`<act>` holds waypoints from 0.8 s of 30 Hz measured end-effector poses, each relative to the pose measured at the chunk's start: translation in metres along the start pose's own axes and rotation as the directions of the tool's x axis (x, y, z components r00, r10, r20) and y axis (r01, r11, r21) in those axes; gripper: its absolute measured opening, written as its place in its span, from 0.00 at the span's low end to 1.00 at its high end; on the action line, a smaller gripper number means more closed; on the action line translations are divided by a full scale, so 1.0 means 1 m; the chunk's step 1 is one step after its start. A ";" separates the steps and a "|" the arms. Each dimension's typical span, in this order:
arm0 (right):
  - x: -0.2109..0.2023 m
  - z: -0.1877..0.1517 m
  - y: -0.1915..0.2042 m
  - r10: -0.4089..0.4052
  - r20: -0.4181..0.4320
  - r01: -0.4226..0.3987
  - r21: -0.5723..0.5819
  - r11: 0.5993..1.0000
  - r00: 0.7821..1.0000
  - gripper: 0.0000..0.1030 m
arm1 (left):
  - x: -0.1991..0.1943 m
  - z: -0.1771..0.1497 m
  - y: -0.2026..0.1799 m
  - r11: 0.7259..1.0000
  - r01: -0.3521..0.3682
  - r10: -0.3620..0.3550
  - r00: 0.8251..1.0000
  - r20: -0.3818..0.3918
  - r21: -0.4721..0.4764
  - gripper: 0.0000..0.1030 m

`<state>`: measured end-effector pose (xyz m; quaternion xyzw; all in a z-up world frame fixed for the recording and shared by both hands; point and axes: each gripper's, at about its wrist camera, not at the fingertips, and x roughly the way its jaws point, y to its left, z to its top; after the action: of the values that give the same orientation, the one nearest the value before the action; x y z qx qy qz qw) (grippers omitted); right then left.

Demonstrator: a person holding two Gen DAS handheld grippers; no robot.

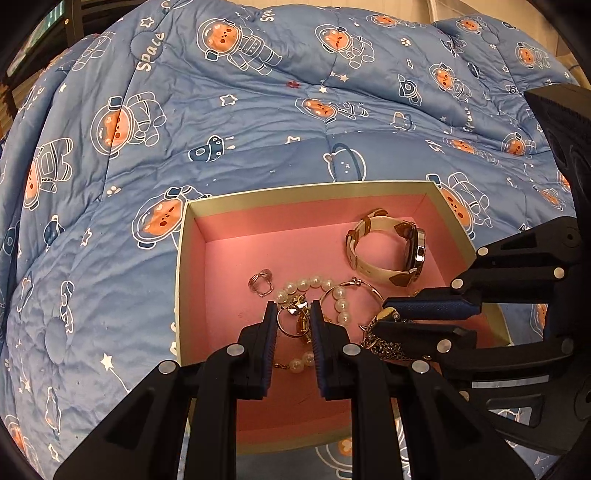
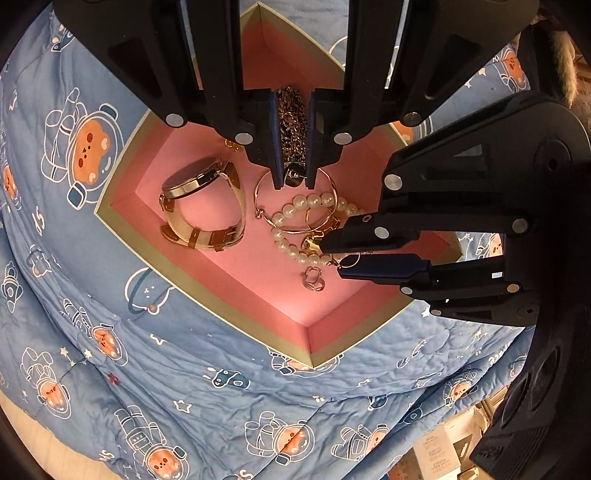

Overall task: Organize jewelry
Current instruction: 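Open both tools to release the ring and lock charm in the box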

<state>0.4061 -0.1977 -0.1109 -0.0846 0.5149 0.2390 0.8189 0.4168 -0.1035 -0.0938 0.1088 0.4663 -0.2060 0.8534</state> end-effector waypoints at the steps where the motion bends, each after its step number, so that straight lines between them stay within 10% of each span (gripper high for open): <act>1: 0.001 0.000 0.000 0.004 0.000 -0.004 0.002 1.000 1.000 0.12 | 0.001 0.000 0.000 1.000 0.002 -0.002 1.000 -0.002 -0.001 0.17; 14: 0.005 0.000 -0.006 -0.003 0.003 0.003 0.000 1.000 1.000 0.12 | 0.003 0.004 0.002 1.000 0.008 -0.008 1.000 0.003 -0.015 0.22; 18: 0.003 -0.002 -0.007 -0.001 0.020 0.001 0.006 1.000 1.000 0.43 | 0.000 0.005 0.001 1.000 0.007 -0.007 1.000 0.015 -0.018 0.36; 24: 0.000 -0.002 -0.007 0.001 0.035 -0.001 0.012 1.000 0.999 0.43 | -0.003 0.008 0.001 1.000 0.010 -0.009 1.000 0.028 -0.025 0.39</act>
<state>0.4078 -0.2049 -0.1129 -0.0755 0.5019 0.2378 0.8282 0.4214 -0.1051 -0.0872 0.0929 0.4574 -0.2056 0.8602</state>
